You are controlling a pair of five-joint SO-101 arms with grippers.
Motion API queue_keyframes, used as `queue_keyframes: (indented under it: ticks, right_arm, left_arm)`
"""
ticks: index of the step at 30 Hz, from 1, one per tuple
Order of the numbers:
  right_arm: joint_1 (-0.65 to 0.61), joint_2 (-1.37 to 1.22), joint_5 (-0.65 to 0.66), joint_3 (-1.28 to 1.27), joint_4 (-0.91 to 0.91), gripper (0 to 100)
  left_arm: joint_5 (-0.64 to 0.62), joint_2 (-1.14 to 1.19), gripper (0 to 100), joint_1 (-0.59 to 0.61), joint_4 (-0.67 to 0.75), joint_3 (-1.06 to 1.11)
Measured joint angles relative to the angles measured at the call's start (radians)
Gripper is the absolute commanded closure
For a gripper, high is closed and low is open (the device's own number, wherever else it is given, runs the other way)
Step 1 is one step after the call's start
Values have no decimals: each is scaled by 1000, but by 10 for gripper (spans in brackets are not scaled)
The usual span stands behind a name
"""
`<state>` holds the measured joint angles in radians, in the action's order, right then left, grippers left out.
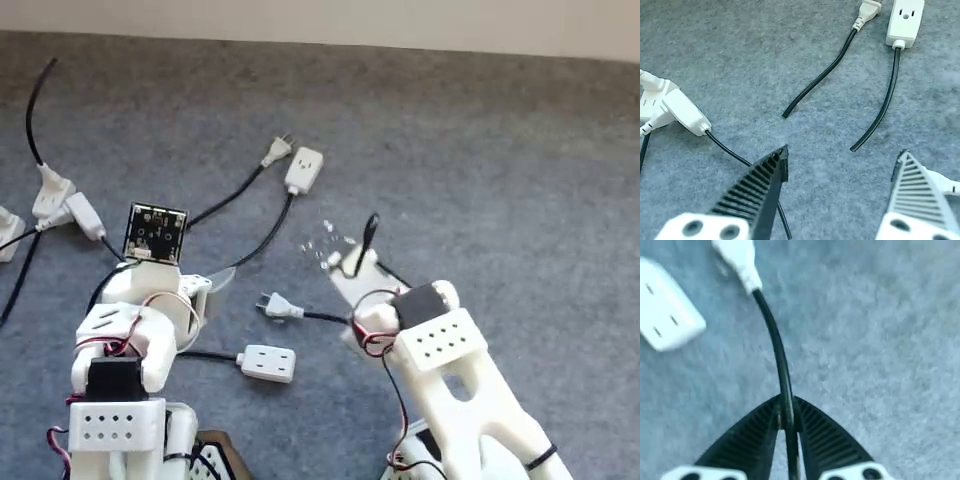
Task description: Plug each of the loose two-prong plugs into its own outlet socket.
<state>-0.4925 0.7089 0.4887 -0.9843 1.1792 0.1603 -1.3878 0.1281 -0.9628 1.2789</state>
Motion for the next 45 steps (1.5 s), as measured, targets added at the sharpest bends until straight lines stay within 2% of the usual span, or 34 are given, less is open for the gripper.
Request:
queue_keyframes:
  ticks: [3,6,9,12,15,18,21,25,29,36,41,45]
  right_arm:
    - [80,2,98,-25,51,991]
    - [219,2,215,-3,104,988]
    - [324,2,299,72,140,939]
    - [308,2,319,127,158,830]
    - [230,2,310,172,161,736]
    - [209,2,315,282,227,710]
    - [295,2,413,416,339,710]
    - [411,3,494,508,384,710]
    - [344,3,486,454,385,710]
    - [101,2,265,338,206,710]
    - [-26,-2,239,290,141,710]
    - [-68,-97,239,293,104,710]
  left_arm:
    - [0,0,666,0,0,0]
    - [0,0,666,0,0,0]
    - [0,0,666,0,0,0]
    - [0,0,666,0,0,0]
    - [0,0,666,0,0,0]
    - [0,0,666,0,0,0]
    - [0,0,666,0,5,0]
    - [0,0,666,0,23,0]
    - [0,0,666,0,25,0]
    - [-18,0,666,0,25,0]
    - [-21,0,666,0,25,0]
    - [-21,0,666,0,25,12]
